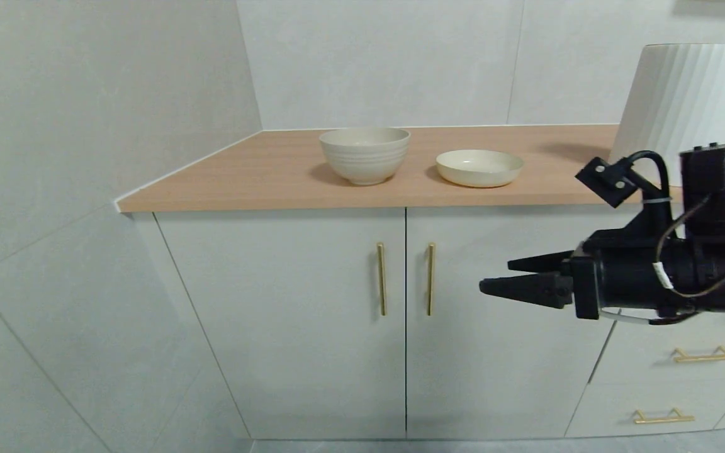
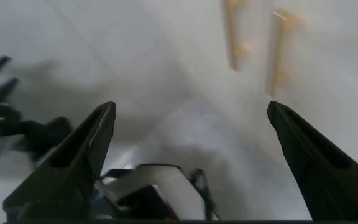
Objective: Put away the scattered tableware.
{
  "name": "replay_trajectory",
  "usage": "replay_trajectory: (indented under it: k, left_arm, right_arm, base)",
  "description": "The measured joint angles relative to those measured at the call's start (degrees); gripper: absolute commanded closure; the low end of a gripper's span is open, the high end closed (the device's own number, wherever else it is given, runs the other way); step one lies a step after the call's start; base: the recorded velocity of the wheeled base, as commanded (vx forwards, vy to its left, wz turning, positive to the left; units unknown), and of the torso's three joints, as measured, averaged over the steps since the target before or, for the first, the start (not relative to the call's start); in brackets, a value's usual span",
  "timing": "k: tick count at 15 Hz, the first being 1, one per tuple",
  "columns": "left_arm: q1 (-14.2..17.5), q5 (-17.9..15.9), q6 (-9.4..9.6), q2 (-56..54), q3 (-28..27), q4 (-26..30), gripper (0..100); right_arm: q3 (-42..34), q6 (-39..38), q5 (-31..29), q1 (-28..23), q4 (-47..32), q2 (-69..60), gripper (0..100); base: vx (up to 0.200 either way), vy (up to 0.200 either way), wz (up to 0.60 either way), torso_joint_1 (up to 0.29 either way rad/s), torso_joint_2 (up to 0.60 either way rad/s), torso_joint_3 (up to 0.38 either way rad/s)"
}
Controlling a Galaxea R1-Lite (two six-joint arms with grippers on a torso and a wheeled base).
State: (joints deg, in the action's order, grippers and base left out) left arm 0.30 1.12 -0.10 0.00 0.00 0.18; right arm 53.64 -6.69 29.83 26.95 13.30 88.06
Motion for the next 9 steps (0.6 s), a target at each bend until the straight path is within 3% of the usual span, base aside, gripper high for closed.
replay_trajectory:
  k: [5,9]
  left_arm:
    - [0.0,0.0,0.02,0.0,0.0,0.0,0]
    - [0.0,0.0,0.02,0.0,0.0,0.0,0]
  right_arm:
    - [4.8,-2.9,1.5,3.2,0.7,10.1,0]
    - [5.2,-6.6,0.5,4.6,7.8,15.8,0]
  base:
    - [0.0,0.0,0.0,0.0,0.0,0.0]
    - [0.0,0.0,0.0,0.0,0.0,0.0]
